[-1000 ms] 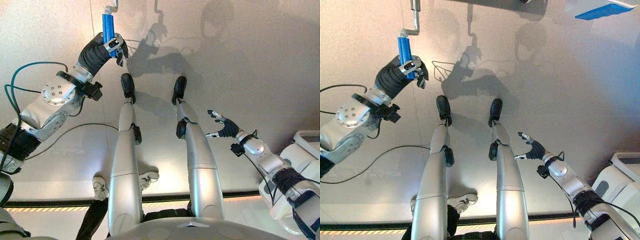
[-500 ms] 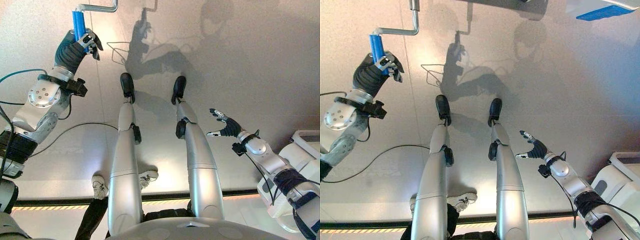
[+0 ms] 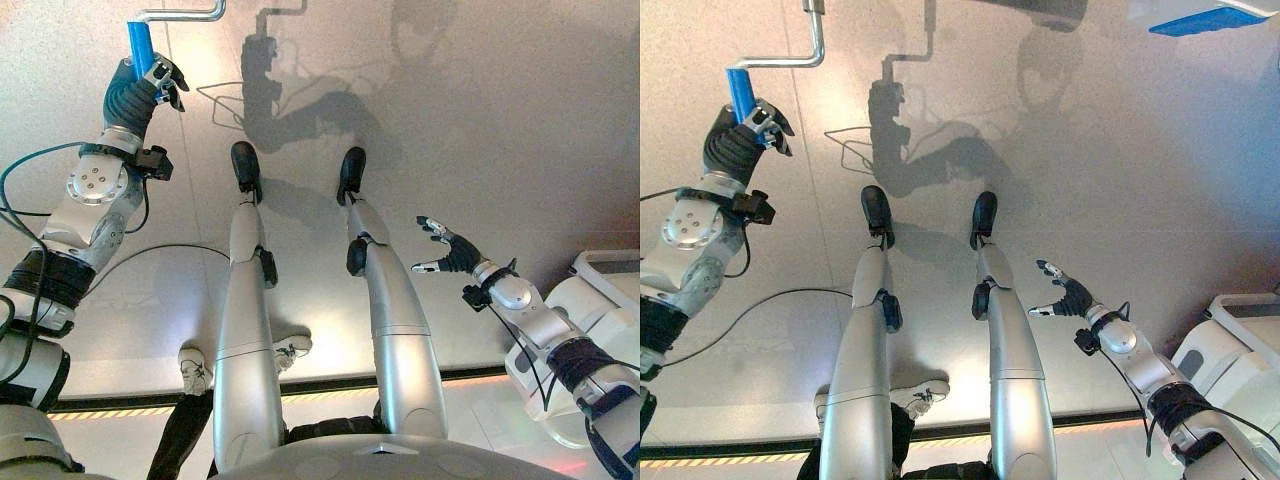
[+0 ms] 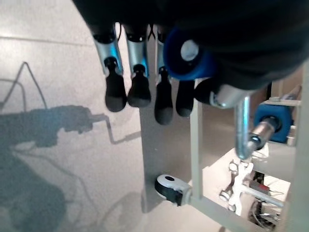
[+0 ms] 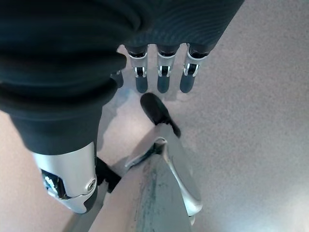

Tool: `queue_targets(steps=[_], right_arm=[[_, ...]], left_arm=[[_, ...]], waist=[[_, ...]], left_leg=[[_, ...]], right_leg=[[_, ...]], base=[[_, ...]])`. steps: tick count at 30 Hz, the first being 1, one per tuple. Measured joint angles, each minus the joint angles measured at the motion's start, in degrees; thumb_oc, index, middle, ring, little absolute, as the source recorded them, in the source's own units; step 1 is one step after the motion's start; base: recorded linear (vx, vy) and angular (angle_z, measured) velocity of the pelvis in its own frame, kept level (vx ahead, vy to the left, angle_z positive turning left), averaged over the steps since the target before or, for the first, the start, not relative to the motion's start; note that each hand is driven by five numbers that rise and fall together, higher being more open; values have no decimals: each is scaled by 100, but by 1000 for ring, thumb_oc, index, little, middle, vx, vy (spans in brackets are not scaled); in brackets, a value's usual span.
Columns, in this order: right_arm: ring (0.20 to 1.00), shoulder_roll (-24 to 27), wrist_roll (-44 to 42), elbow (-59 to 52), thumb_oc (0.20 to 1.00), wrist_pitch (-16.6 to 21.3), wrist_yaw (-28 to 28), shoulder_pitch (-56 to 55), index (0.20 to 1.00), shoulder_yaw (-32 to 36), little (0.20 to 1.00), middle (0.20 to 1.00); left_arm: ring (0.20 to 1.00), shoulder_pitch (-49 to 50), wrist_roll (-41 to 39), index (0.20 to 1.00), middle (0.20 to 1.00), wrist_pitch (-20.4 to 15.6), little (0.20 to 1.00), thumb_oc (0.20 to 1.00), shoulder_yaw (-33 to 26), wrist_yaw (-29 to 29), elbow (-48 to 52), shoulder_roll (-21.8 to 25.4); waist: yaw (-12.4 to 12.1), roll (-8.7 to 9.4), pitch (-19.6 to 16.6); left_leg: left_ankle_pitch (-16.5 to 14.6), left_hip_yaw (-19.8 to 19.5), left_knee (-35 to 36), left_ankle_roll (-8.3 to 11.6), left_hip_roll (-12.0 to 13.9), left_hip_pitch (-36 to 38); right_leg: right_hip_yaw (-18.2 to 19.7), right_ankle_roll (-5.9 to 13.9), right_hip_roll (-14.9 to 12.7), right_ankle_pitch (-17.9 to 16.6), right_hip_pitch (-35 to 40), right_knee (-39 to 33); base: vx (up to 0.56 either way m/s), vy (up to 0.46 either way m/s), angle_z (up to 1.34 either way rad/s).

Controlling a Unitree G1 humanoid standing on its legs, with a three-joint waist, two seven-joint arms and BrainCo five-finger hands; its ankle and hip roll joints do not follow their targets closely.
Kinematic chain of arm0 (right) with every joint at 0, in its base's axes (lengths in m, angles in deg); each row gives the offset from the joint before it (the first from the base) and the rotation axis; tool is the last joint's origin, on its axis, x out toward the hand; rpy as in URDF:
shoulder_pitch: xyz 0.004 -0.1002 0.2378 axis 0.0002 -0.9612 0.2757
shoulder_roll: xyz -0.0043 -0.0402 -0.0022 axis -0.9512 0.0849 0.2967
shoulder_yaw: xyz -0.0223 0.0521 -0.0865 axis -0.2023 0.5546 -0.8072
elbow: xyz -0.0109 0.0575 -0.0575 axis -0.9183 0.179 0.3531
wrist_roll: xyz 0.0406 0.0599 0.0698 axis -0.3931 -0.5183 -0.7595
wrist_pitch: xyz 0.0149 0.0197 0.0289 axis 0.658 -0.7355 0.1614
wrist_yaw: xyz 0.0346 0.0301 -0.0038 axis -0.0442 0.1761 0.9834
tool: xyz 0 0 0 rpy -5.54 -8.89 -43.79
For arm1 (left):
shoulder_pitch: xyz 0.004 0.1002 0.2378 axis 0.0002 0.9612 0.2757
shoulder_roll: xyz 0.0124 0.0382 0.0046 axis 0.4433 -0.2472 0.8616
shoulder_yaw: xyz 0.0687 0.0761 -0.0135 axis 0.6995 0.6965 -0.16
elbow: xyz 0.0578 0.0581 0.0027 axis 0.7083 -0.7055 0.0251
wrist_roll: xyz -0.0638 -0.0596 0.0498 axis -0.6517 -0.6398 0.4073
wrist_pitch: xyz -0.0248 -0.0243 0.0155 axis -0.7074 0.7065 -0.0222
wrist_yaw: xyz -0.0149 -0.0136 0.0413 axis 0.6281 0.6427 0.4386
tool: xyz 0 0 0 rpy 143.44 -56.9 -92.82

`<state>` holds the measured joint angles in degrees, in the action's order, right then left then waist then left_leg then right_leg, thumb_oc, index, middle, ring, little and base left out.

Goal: Raise the hospital bed

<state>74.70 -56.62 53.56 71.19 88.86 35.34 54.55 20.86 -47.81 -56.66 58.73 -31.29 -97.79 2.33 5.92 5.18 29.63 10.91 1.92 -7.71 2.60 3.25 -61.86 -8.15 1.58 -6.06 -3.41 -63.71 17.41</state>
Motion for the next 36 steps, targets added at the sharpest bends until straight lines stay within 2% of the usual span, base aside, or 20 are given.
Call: queue_targets(steps=[7,17,23,36], right_arm=[[1000,-8,-1,-6,1000,0,-1,1,1000,-13,1000,1000],[1000,-7,-11,11,1000,0,0,11,1000,-124,1000,1000],[1000,-16,-26,46,1000,0,-1,59,1000,-273,1000,1000],[1000,-29,-31,59,1000,0,0,103,1000,-363,1000,1000]], left_arm=[[200,-410,224,200,200,140,200,200,182,-64,-624,-240],[200,-1085,313,200,200,247,200,200,451,-173,-1630,-884],[200,-1406,448,200,200,304,200,200,565,-244,-1955,-970],[200,-1953,684,200,200,408,200,200,929,-256,-2466,-1375]], waist=[[110,12,1],[145,27,-2],[276,76,2],[326,79,0]], left_leg=[[-1,1,-16,-1,0,-81],[-16,70,-62,7,37,-89],[-27,111,-67,13,54,-118],[-41,126,-84,26,55,-118]], right_leg=[[3,-1,1,-3,-73,1],[74,10,41,-16,-95,-25],[129,-18,63,-45,-154,-25],[188,-37,83,-64,-202,16]], base=[[0,0,0],[2,-6,-2],[4,-7,-2],[1,-2,0]])
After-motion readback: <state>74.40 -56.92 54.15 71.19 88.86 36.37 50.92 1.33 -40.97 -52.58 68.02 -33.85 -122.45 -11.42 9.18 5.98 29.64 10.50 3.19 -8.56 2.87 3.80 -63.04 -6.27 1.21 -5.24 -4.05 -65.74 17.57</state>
